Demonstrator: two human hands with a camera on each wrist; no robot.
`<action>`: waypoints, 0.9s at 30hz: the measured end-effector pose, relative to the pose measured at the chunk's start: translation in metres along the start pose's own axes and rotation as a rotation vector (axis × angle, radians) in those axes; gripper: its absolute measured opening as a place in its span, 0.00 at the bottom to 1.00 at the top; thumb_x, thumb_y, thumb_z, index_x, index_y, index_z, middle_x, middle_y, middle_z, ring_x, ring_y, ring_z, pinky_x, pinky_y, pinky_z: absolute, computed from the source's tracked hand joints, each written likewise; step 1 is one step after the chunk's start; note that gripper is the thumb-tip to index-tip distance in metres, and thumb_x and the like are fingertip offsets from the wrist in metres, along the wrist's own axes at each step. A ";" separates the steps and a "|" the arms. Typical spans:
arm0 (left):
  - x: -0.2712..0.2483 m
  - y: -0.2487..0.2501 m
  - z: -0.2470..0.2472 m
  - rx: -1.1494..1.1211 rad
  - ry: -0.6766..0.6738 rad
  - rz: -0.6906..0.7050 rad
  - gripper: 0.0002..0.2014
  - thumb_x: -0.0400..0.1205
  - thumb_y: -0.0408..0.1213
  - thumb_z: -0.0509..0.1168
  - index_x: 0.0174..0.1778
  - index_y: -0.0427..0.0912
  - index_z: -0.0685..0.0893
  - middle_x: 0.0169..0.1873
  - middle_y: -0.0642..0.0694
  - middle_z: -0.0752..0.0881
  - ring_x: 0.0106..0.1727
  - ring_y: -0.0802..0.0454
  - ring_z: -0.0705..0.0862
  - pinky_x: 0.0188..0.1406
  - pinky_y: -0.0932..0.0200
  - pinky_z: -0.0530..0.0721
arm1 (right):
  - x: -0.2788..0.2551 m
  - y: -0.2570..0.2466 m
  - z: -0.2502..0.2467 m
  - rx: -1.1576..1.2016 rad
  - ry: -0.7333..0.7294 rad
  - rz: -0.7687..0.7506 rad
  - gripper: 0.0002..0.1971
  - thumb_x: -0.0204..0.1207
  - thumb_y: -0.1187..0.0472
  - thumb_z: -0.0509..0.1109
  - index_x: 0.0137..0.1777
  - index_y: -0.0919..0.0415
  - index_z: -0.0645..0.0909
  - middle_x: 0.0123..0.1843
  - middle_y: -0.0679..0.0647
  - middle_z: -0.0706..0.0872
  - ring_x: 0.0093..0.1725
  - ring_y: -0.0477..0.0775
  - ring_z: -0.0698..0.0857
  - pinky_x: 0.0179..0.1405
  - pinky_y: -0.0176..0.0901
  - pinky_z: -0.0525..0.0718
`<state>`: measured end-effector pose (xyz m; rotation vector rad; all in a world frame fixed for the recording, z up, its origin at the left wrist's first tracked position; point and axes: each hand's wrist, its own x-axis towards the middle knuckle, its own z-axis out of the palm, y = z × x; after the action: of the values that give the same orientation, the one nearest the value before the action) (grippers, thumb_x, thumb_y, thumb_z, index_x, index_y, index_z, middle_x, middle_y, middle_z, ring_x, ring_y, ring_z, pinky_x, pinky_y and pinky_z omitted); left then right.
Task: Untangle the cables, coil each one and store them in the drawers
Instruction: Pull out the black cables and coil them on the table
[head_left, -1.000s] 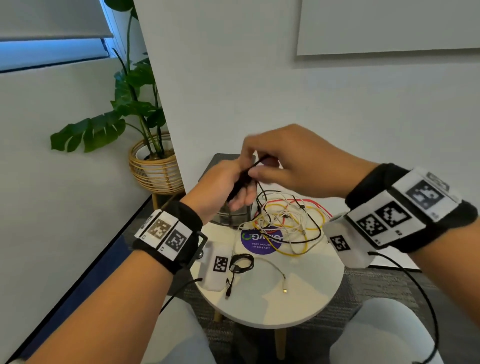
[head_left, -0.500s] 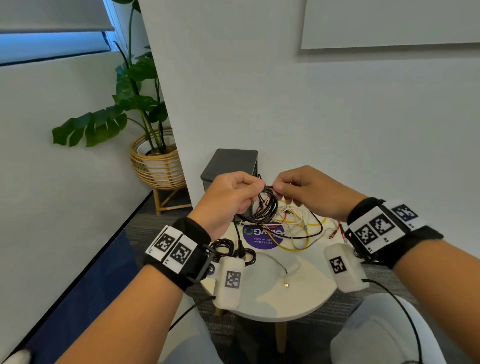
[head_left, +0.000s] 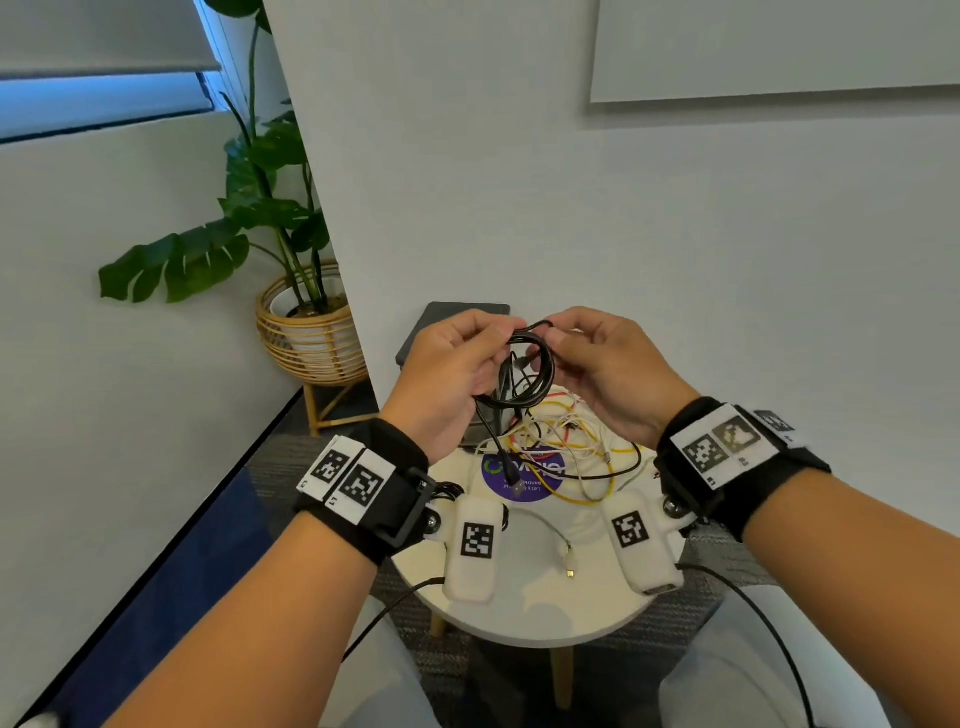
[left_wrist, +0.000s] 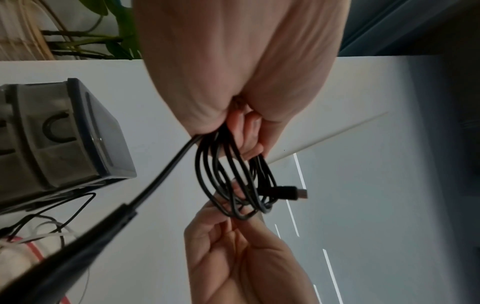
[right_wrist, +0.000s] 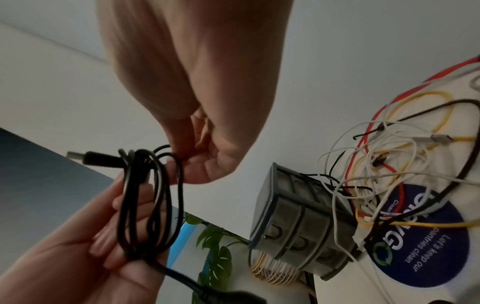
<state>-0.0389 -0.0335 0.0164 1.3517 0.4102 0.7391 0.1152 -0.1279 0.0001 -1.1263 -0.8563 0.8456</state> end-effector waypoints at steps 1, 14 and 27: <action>0.000 0.000 0.001 0.005 0.009 0.014 0.08 0.89 0.29 0.62 0.54 0.34 0.87 0.29 0.48 0.74 0.23 0.60 0.64 0.23 0.68 0.61 | 0.000 0.001 0.003 0.089 -0.015 0.040 0.09 0.86 0.72 0.64 0.52 0.65 0.85 0.45 0.61 0.89 0.45 0.55 0.87 0.53 0.45 0.88; 0.008 -0.007 0.017 0.282 0.100 0.169 0.07 0.88 0.32 0.66 0.54 0.34 0.89 0.36 0.50 0.89 0.36 0.63 0.86 0.38 0.69 0.81 | -0.014 -0.018 0.002 -0.209 -0.160 0.178 0.14 0.80 0.73 0.70 0.65 0.68 0.81 0.42 0.50 0.89 0.40 0.42 0.85 0.40 0.38 0.77; 0.023 -0.002 0.003 0.443 0.159 0.142 0.07 0.87 0.36 0.68 0.50 0.41 0.92 0.25 0.61 0.84 0.28 0.65 0.77 0.31 0.69 0.74 | -0.029 -0.026 -0.015 -0.842 -0.260 0.089 0.21 0.82 0.60 0.74 0.73 0.51 0.76 0.47 0.50 0.95 0.48 0.48 0.93 0.62 0.55 0.88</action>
<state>-0.0195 -0.0200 0.0181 1.7556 0.6355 0.9123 0.1198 -0.1657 0.0179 -1.8144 -1.4585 0.7202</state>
